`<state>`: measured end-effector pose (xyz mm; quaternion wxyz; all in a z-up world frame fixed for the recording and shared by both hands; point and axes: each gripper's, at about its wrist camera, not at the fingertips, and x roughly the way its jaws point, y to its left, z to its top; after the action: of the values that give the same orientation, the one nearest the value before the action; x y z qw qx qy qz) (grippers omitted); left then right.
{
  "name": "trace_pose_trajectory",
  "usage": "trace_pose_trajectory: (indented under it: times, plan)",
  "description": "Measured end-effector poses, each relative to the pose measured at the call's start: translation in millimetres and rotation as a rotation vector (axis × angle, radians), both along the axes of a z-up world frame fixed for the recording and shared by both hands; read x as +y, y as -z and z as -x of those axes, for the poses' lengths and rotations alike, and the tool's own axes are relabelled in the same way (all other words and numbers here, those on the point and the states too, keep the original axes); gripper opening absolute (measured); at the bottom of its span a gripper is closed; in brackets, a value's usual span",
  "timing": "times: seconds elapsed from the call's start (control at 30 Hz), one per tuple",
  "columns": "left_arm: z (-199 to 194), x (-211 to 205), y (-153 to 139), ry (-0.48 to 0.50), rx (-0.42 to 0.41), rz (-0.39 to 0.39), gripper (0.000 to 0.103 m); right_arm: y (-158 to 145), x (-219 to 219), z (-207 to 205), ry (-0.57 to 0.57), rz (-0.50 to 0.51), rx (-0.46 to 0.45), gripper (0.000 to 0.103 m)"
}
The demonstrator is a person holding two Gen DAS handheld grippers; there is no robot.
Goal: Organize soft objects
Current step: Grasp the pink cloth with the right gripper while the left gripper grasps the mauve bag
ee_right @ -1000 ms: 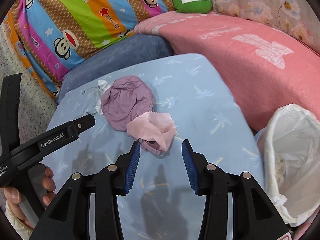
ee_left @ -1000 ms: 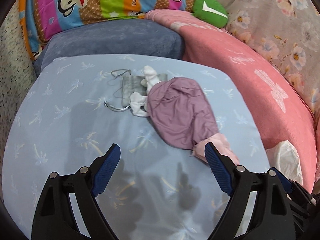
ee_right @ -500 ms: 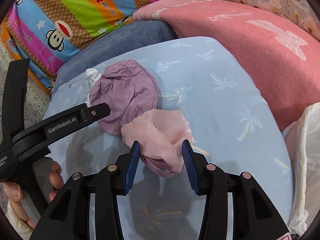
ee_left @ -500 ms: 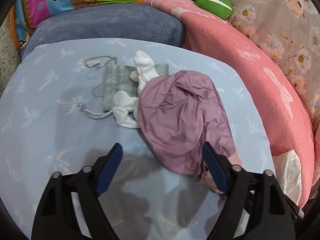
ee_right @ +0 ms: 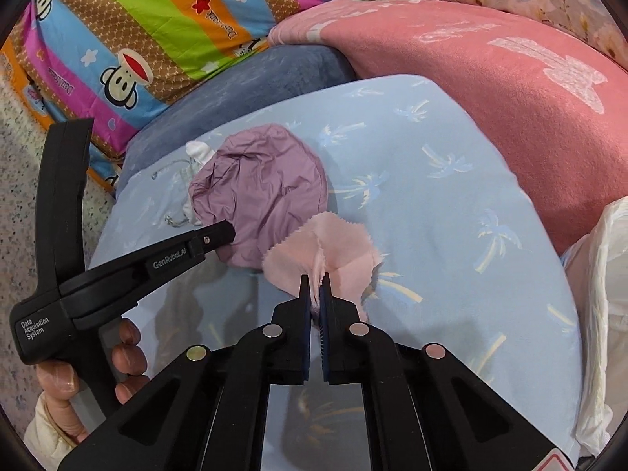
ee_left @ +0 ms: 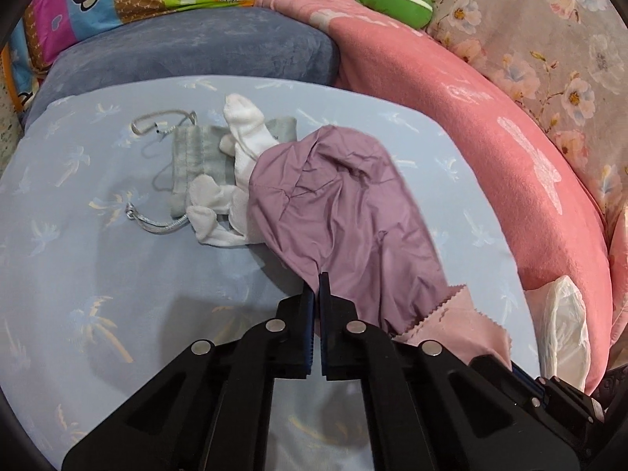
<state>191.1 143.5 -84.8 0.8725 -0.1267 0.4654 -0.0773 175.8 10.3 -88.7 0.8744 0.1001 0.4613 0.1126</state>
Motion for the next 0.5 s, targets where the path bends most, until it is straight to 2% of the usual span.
trace_pose_trajectory:
  times: [0.5]
  plan:
    - [45,-28,-94,0.069,-0.210,0.011,0.001,-90,-47,45,0.074,-0.034,-0.180,0.004]
